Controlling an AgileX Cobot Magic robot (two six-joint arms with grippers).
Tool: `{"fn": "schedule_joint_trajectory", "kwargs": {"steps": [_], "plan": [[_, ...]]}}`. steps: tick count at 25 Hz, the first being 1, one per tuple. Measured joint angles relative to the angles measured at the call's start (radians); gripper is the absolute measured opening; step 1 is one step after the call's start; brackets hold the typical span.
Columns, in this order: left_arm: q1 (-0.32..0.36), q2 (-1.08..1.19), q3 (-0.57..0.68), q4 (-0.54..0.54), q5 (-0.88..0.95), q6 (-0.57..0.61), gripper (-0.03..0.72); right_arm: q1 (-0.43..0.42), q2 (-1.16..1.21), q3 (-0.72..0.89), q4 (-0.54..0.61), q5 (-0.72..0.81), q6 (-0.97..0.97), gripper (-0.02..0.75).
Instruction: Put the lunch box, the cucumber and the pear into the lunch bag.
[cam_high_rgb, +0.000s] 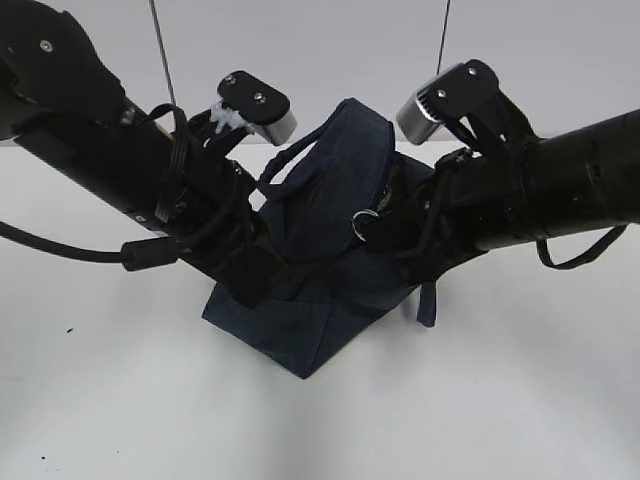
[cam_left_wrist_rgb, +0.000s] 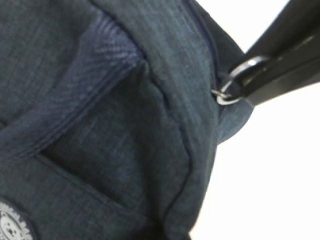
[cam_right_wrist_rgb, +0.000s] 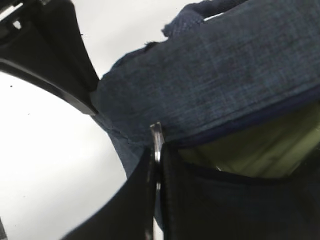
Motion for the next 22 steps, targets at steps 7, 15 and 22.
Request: {"fn": "schedule_joint_trajectory", "kwargs": {"steps": [7,15,22], "plan": [[0.020,0.000,0.000,0.005,0.004,-0.027,-0.015,0.000,-0.009,-0.010,-0.238,0.048,0.206,0.006],[0.050,-0.004,0.000,0.001,0.018,-0.034,-0.015,0.000,-0.090,-0.027,-0.296,0.052,0.264,0.006],[0.053,-0.006,0.000,0.000,0.034,-0.034,-0.015,0.000,-0.003,-0.048,-0.297,-0.042,0.267,0.006]]}}
